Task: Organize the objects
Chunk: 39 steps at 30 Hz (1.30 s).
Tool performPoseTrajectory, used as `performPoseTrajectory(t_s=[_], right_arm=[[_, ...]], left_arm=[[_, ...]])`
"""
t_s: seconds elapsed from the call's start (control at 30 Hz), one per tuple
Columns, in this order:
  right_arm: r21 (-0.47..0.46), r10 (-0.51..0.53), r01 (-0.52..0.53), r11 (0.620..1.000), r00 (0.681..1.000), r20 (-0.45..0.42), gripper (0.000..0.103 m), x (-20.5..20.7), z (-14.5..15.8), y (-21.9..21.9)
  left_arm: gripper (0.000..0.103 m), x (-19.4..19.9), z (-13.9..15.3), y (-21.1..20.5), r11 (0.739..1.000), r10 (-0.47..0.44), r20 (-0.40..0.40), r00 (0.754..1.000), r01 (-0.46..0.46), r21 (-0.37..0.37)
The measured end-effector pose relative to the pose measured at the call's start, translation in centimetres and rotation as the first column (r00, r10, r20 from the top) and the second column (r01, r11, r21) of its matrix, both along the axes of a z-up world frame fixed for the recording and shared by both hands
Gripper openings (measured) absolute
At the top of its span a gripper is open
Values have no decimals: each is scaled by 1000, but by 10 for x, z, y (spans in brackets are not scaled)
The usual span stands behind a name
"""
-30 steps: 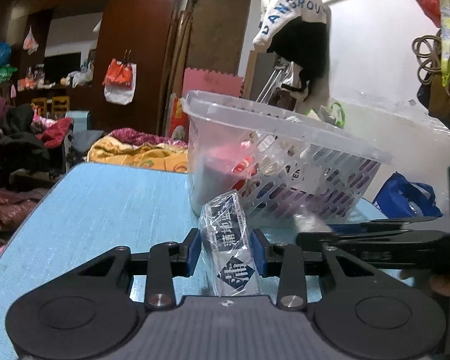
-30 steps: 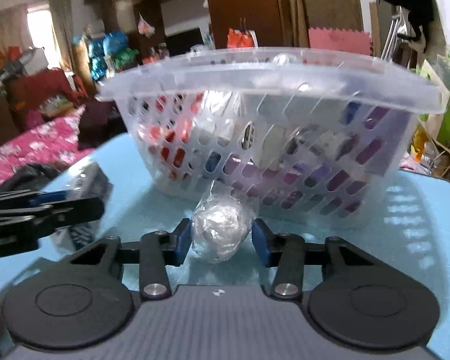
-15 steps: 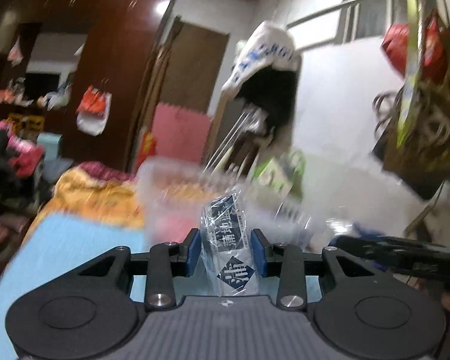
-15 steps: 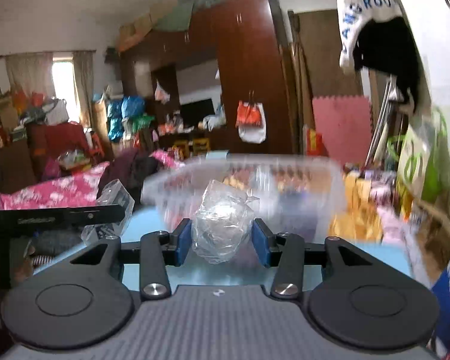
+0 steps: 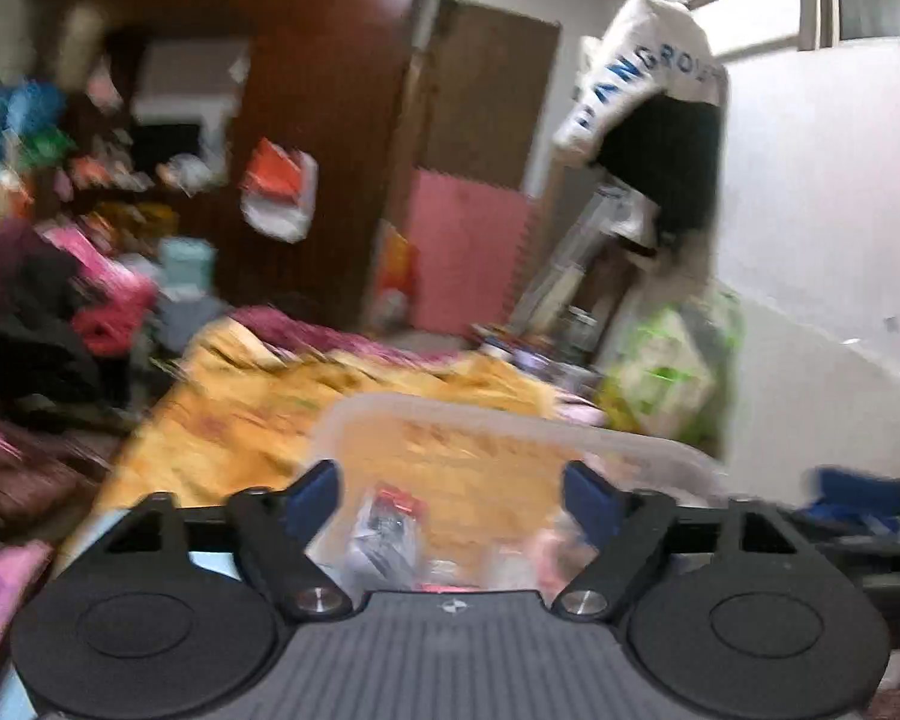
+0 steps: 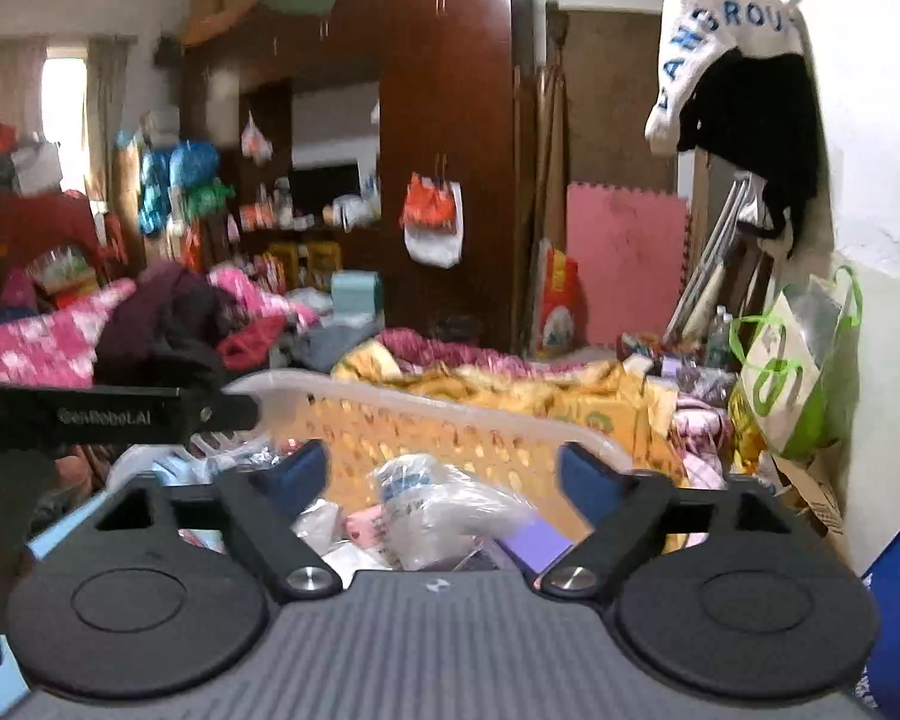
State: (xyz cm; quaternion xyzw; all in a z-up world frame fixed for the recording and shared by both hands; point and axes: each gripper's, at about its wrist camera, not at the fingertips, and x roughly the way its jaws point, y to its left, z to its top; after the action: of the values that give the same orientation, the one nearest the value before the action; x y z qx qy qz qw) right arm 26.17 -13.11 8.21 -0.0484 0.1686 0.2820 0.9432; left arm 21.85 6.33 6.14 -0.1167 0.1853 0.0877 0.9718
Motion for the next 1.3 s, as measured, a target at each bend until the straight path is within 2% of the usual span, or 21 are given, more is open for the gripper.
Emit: performPoseTrajectory(t_s=[0.03,0.17,0.23,0.3,0.37,0.47,0.53,0.7,0.87,1.3], right_arm=[[30,-5,5,1000,1000,10,103,-7,1,-10],[110,-32,28,994,999,31,103,-30,11,-38],[118,-119,115,986,992,31,103,-35,14,-43],[110,-186,178,978,980,68,103,-46,8,-48],[97,-179,173,980,982,62,103,-51,5,-52],[118,-109,112,987,993,-36,103,-47,-1,-60],[114,-48,55,992,997,-60,103,-46,-5,-61],[83,-30,41,996,992,-124,103,-38,-6,-58],[-42,-83,81,996,996,-44,103,-50,-11,-47],[-22,-67,66,998,996,-61,103,-48,-22,-46]], left_arm=[[101,-9,3,1,1000,8,28,1000,-9,16],[103,-30,16,4,999,-46,59,997,46,13],[103,-37,20,3,996,-85,61,995,84,23],[103,-43,20,1,993,-118,42,992,116,31],[103,-45,20,0,986,-163,31,986,162,28],[103,-45,15,-6,977,-212,9,977,212,20],[103,-45,12,-12,975,-221,0,975,221,35],[103,-44,7,-23,974,-212,-71,975,217,70],[103,-47,7,-24,977,-204,-86,975,209,44],[103,-48,1,-45,969,-214,-110,971,225,100]])
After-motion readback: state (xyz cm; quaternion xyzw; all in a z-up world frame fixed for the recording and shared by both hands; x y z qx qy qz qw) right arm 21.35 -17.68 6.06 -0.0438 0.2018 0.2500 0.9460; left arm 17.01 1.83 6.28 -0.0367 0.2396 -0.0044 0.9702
